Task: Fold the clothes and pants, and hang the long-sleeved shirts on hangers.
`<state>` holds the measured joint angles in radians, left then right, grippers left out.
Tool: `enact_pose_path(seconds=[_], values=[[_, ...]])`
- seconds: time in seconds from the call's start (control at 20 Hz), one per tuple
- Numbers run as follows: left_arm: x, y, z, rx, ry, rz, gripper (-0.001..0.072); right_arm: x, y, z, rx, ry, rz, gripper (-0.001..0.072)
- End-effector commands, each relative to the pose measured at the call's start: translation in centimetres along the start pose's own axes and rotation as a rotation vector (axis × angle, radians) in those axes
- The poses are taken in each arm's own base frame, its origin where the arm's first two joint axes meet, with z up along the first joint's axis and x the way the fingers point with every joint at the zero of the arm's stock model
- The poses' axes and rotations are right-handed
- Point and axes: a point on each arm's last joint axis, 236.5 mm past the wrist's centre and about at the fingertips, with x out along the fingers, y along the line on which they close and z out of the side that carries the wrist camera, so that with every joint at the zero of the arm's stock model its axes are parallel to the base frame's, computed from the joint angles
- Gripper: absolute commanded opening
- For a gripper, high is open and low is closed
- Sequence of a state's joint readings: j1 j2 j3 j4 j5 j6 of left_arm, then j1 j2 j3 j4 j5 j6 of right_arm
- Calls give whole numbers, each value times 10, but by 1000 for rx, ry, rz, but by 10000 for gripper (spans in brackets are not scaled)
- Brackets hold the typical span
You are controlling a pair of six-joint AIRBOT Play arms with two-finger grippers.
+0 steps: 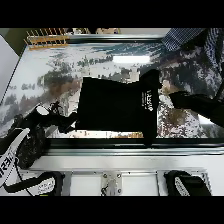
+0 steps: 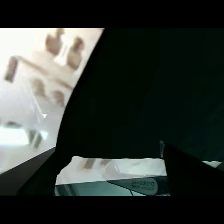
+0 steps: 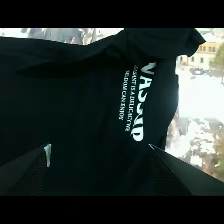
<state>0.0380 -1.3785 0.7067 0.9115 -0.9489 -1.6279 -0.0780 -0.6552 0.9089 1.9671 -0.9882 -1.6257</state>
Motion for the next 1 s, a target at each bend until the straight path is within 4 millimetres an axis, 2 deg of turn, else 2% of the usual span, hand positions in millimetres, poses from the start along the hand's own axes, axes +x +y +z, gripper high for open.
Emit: enact_pose_path(seconds=[0.0, 0.1, 0.2, 0.3, 0.35, 0.45, 0.65, 0.75, 0.9, 0.95], values=[[18, -7, -5, 33, 10, 6, 582, 1, -21, -18, 60, 70, -72, 655], [15, -25, 2, 82, -18, -8, 17, 10, -57, -46, 117, 165, -173, 655], [2, -48, 12, 150, -64, -31, 15, 26, -96, -92, 221, 295, -246, 655], [-13, -71, 21, 222, -111, -60, 15, 47, -116, -150, 396, 444, -246, 655], [-19, -78, 24, 248, -129, -65, 14, 59, -115, -175, 459, 511, -208, 655], [-26, -84, 29, 300, -150, -46, 14, 83, -101, -205, 527, 597, -106, 655], [-27, -83, 27, 314, -141, -33, 14, 121, -82, -237, 504, 697, -68, 655], [-26, -82, 25, 315, -129, -30, 14, 134, -66, -244, 461, 707, -50, 655], [-26, -80, 22, 317, -118, -25, 14, 142, -48, -247, 381, 704, -29, 646], [-26, -80, 21, 317, -112, -24, 14, 142, -47, -247, 372, 705, -25, 489]])
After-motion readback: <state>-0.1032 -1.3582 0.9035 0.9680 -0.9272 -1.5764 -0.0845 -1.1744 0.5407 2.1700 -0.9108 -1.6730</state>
